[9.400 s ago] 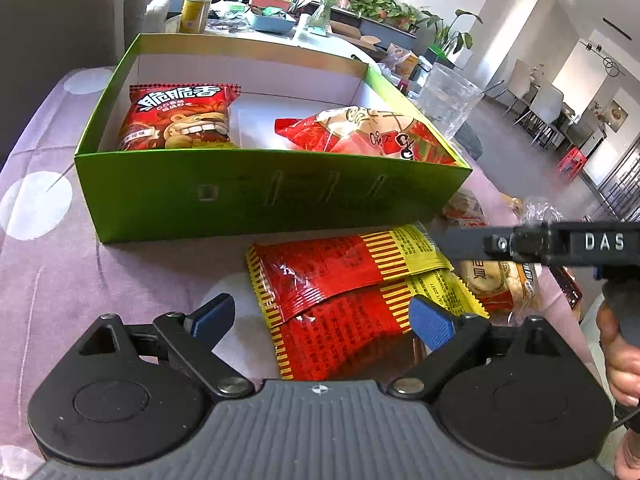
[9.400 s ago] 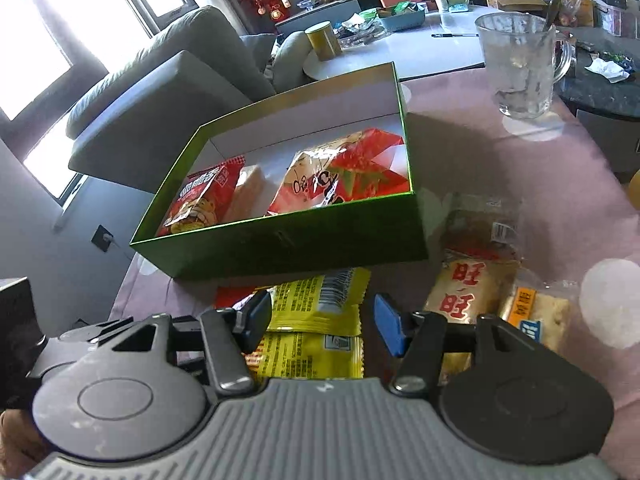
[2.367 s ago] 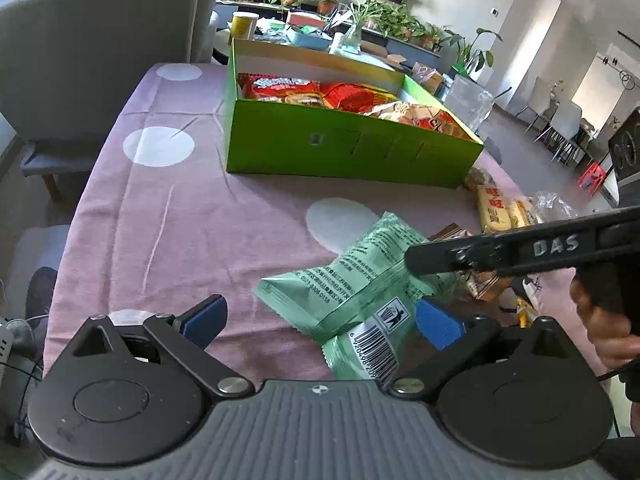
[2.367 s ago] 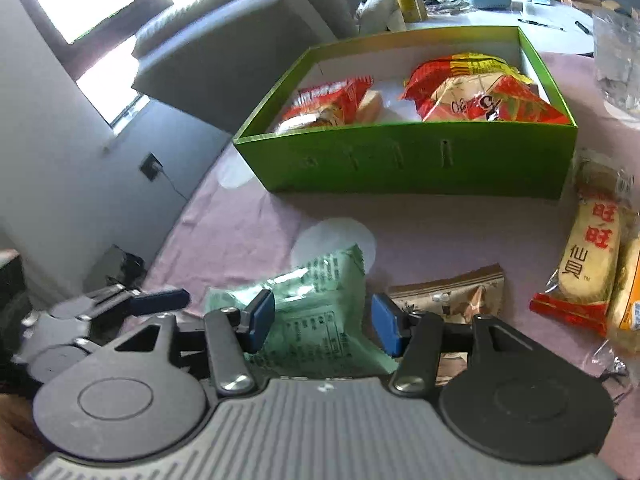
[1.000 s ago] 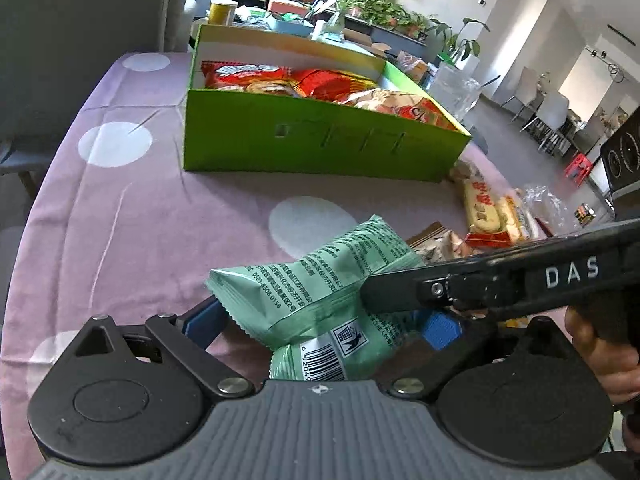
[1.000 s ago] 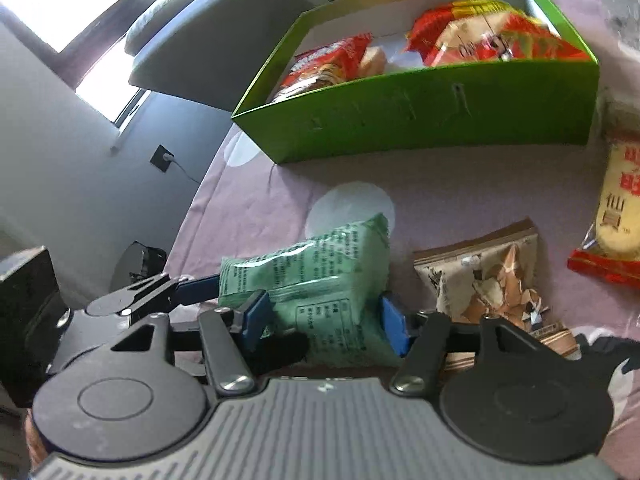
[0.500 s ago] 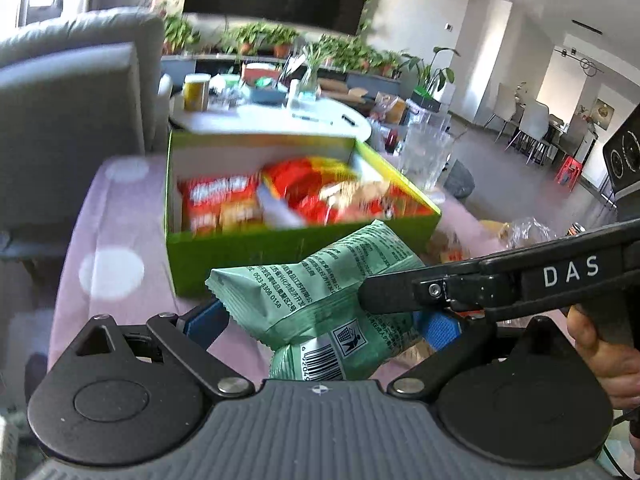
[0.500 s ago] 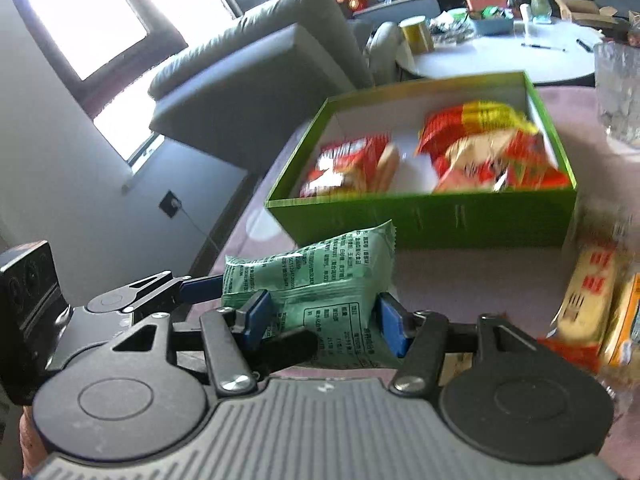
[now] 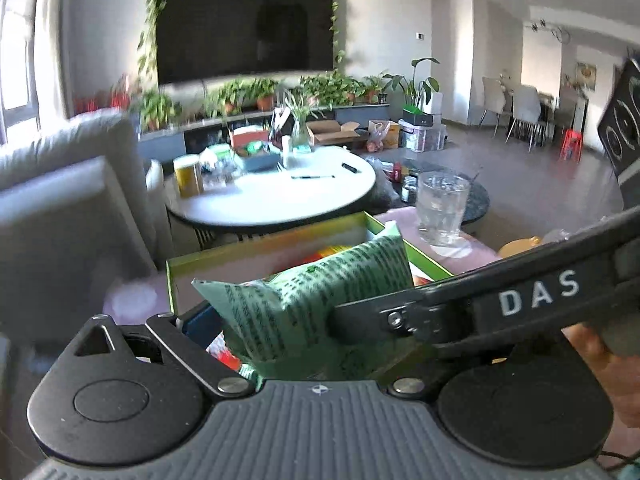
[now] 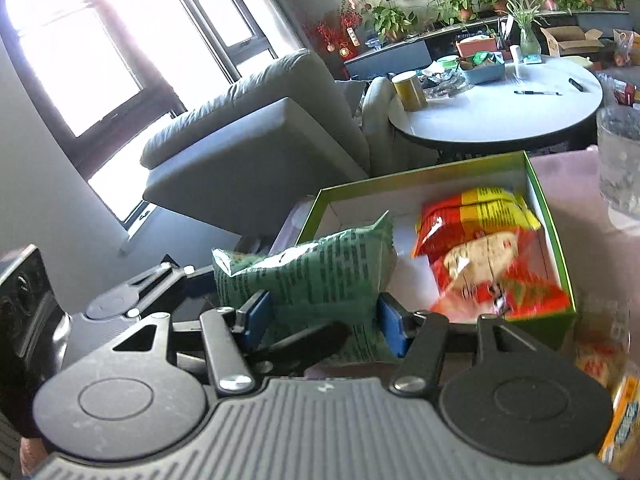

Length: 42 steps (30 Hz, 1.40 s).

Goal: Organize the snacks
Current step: 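Lift the green bag and carry it over the green box, then lower the green bag into the box and open the right gripper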

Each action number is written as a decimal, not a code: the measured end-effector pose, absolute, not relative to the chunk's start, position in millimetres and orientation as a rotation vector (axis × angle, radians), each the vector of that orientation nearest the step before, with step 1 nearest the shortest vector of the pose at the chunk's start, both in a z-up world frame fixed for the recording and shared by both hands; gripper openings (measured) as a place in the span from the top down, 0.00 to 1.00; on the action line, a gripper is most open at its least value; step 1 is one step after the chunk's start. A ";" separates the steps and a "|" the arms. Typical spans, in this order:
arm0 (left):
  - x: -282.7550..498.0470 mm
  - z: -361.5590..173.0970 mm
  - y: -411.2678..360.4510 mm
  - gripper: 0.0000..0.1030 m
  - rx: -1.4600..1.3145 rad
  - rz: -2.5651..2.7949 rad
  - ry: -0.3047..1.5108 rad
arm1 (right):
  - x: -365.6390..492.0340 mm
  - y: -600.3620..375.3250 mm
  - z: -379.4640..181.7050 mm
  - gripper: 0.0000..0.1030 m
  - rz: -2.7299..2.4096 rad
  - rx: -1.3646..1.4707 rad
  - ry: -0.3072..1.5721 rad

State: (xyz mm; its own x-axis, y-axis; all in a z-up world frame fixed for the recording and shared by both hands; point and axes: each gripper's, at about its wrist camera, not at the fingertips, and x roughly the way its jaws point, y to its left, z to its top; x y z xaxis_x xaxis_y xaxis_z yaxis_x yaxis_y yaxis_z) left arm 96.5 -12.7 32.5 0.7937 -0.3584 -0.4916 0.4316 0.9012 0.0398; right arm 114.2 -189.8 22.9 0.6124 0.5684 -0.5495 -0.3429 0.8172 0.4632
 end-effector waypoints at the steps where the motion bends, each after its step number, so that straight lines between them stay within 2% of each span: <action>1: 100.3 33.3 -13.6 0.04 0.166 -0.427 0.488 | 117.5 -189.2 22.6 0.34 0.534 0.333 0.741; 13: 186.7 30.1 -5.0 0.04 0.177 -0.416 0.496 | 187.7 -183.9 22.7 0.34 0.510 0.407 0.729; 25: 246.6 -10.2 7.0 0.03 0.180 -0.343 0.580 | 244.7 -166.0 -8.5 0.34 0.491 0.399 0.746; 29: 245.1 -24.8 20.4 0.05 0.145 -0.310 0.643 | 247.4 -173.5 -20.8 0.33 0.426 0.388 0.754; 42: 182.7 -5.2 33.4 0.05 0.077 -0.309 0.568 | 185.9 -208.8 -4.8 0.34 0.422 0.327 0.724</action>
State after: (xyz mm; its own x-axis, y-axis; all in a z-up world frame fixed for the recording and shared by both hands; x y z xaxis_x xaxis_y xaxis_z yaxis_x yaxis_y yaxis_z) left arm 182.7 33.4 -5.2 0.7984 -0.2663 -0.5400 0.3085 0.9511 -0.0130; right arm 185.9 -208.8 -4.8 0.6719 0.4782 -0.5655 -0.2573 0.8667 0.4273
